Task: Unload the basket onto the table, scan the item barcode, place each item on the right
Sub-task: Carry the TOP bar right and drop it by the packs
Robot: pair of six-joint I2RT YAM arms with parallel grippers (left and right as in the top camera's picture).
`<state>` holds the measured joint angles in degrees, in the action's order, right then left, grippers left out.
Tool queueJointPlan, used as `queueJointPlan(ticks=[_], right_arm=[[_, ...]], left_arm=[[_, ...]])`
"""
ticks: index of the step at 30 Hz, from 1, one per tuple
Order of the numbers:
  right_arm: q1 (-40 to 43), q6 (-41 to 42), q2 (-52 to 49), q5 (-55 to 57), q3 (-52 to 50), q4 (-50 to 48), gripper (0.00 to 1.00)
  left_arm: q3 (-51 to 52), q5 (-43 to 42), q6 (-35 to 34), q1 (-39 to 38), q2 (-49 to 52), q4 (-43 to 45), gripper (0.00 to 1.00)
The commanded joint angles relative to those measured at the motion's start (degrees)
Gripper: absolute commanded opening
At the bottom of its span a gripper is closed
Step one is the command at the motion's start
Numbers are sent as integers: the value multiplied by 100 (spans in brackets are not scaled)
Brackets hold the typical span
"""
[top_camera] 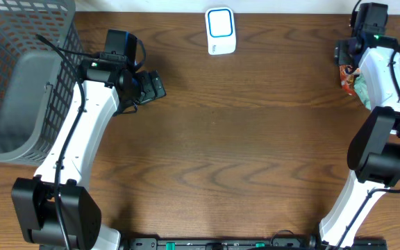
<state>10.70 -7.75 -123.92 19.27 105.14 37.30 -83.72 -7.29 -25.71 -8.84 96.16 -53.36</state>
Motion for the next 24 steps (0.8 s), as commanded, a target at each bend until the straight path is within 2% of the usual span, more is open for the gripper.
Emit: queueJointPlan(ticks=[1, 11, 17, 24], right_arm=[[-109, 127, 87, 57, 9, 81, 99], [-573, 1049, 1268, -105, 9, 343, 99], [-970, 1047, 2516, -953, 9, 1462, 99], [-1318, 1108, 3388, -1499, 9, 2516, 99]], left_arm=[[-50, 72, -9, 4, 2, -15, 98], [-50, 72, -9, 4, 2, -13, 98], [-50, 72, -9, 4, 2, -13, 98], [-50, 72, -11, 4, 2, -13, 98]])
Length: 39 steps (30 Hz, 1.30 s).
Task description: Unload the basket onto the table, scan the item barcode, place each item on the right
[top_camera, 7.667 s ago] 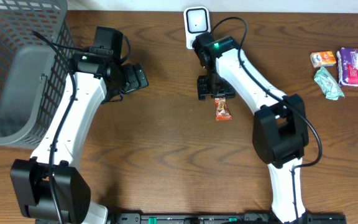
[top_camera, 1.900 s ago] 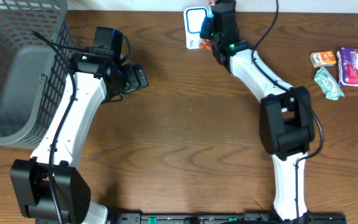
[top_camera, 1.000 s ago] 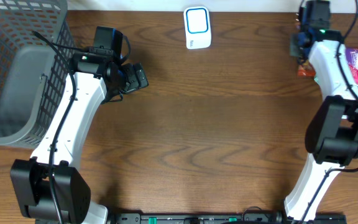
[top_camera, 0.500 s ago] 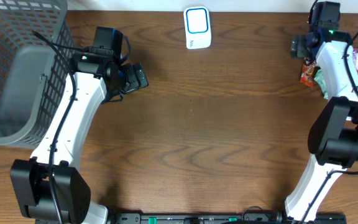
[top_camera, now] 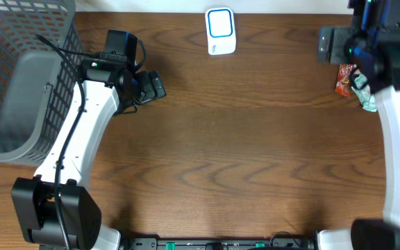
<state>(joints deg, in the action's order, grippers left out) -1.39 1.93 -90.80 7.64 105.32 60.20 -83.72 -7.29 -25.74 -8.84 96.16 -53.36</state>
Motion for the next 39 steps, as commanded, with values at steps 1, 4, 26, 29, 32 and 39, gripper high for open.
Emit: queueJointPlan(ticks=[1, 4, 26, 29, 32, 39], right_arm=[[-140, 205, 153, -348, -9, 398, 99], [-208, 372, 326, -354, -11, 946, 99], [-210, 579, 3838, -1427, -3182, 573, 99], [-208, 579, 4522, -1425, -3906, 114, 99], [-208, 577, 4972, -1419, -4350, -264, 99], [-208, 575, 5152, -1419, -4588, -380, 99]], left_arm=[[-50, 72, -7, 4, 2, -15, 98], [-50, 72, -9, 4, 2, -13, 98], [-50, 72, -7, 4, 2, -13, 98], [-50, 72, -9, 4, 2, -15, 98], [-50, 72, -9, 4, 2, -13, 98], [-50, 72, -7, 4, 2, -15, 98]])
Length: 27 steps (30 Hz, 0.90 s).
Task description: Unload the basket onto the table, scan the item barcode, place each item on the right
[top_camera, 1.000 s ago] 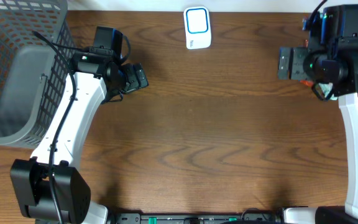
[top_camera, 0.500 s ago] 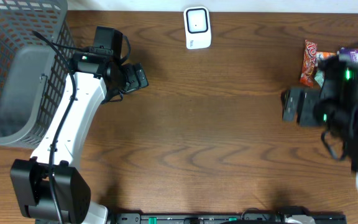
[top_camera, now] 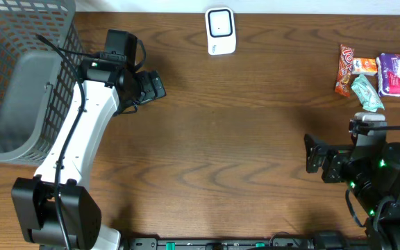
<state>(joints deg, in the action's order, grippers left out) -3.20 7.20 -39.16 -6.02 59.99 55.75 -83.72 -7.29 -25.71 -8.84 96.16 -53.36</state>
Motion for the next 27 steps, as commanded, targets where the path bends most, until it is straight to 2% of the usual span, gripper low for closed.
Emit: queueJointPlan(ticks=[1, 17, 27], right_arm=[[-26, 48, -13, -55, -55, 109, 99], [-26, 48, -13, -55, -55, 1241, 99], [-26, 48, -13, -55, -55, 1440, 99]], left_arm=[[-50, 72, -9, 4, 2, -13, 98], [-50, 72, -9, 4, 2, -13, 98], [-50, 72, -9, 4, 2, -15, 98]])
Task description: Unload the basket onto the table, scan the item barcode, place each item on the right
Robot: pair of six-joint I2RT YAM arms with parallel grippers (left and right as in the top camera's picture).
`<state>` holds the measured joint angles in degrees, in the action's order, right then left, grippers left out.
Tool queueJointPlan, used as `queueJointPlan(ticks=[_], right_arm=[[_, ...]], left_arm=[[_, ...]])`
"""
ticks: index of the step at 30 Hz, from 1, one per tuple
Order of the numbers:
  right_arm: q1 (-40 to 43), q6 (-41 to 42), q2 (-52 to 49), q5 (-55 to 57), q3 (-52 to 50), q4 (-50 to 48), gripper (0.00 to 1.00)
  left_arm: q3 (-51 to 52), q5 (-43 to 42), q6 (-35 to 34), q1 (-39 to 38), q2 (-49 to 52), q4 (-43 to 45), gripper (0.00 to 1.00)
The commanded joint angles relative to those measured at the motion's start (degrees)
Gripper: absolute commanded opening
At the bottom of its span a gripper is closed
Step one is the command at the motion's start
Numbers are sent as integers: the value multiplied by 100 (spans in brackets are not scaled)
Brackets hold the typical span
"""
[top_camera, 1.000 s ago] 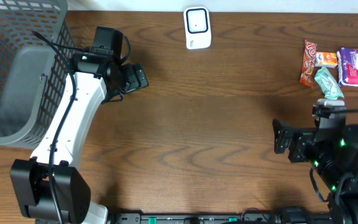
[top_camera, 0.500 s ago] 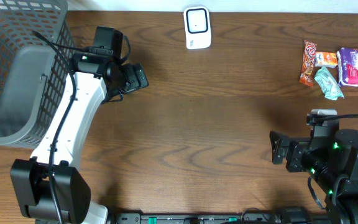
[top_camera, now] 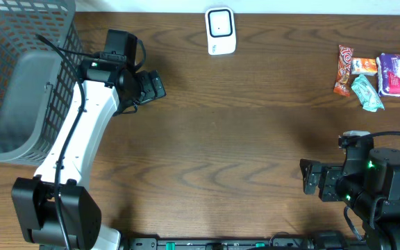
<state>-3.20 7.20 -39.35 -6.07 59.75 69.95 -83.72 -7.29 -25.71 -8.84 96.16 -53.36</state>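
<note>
The white barcode scanner (top_camera: 221,31) stands at the back middle of the table. Several small packets lie at the back right: a red-orange one (top_camera: 343,68), a small orange one (top_camera: 364,65), a teal one (top_camera: 365,92) and a purple-pink one (top_camera: 399,75). My right gripper (top_camera: 310,178) is low at the front right, far from the packets, pointing left, its fingers apart with nothing between them. My left gripper (top_camera: 155,85) hovers left of the scanner, also looking open and empty.
A grey mesh basket (top_camera: 19,69) fills the back left corner, right beside my left arm. The brown wooden table (top_camera: 221,139) runs between the two arms. The right arm's base sits at the front right edge.
My right gripper has shifted a little nearer the front edge and slightly left. The packets, scanner and left arm stand as before.
My right arm first reached over the packets at the back right, hiding some of them. Then its gripper stood just left of them, empty. Later it was at the front right with all packets lying uncovered, and it sits lower there now. The left arm never moved.
</note>
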Motion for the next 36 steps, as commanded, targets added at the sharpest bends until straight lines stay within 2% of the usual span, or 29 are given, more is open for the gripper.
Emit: queueJointPlan(ticks=[1, 22, 31, 36], right_arm=[[-26, 48, 7, -50, -31, 20, 99], [-26, 48, 94, -48, -31, 20, 99], [-26, 44, 638, 162, -31, 162, 99], [-26, -114, 1084, 201, -96, -168, 99]], left_arm=[[-50, 72, -9, 4, 2, -13, 98], [-50, 72, -9, 4, 2, -15, 98], [-50, 72, -9, 4, 2, -13, 98], [-50, 72, -9, 4, 2, -13, 98]])
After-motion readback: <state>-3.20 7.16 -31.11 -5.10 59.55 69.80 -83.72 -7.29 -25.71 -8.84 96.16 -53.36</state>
